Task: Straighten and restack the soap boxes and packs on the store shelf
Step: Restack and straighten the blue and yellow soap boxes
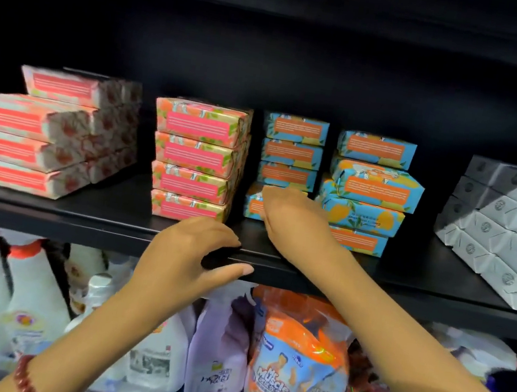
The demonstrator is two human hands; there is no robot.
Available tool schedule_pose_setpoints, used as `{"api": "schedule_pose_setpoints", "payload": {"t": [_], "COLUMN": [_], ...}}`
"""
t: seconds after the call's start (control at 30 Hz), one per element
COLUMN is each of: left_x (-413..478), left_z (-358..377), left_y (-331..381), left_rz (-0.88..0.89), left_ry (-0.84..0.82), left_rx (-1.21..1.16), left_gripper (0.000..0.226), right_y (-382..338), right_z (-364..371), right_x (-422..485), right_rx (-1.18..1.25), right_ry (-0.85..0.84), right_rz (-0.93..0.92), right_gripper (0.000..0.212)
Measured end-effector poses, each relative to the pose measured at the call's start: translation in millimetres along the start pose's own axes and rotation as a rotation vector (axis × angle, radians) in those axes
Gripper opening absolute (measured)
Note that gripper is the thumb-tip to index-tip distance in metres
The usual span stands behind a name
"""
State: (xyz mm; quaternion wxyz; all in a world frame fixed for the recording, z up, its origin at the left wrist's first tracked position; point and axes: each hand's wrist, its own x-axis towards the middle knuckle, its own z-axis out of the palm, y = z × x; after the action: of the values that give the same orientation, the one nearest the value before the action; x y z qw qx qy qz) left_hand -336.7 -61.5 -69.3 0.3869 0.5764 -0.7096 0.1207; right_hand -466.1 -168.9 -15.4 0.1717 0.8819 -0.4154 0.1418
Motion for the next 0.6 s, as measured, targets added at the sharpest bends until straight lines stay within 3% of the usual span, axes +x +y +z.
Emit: {"api": "schedule_pose_setpoints", "payload": {"t": [0.13, 0.27, 0.47, 0.6], "left_x": [-5.2, -6.6, -6.7, -6.9], "left_z": [-3.3, -2.9, -1.0, 1.5], "left_y": [-7.4, -13.0, -16.5, -17.8], "left_rz": [0.022, 0.050, 0.069, 0.092], "left_ry": [0.054, 0.070, 0.073, 0.109], "left_rx": [-0.010, -0.027, -0.020, -0.017], "left_gripper": [0.034, 0.032, 0.031, 0.038], "right_y": [-2.0, 1.4, -1.6, -1.2], "right_z": [5.0, -3.2, -1.5, -1.2], "right_x": [-2.6, -6.5, -0.1, -4.9], "right_rx": [0.006, 0.190, 0.100, 0.162], "right_ry": [0.088, 0.109, -0.073, -0.013], "right_rz": [-0.050, -0.089, -0.031, -0.016], "right_gripper": [0.018, 0.040, 0.055, 0.056]}}
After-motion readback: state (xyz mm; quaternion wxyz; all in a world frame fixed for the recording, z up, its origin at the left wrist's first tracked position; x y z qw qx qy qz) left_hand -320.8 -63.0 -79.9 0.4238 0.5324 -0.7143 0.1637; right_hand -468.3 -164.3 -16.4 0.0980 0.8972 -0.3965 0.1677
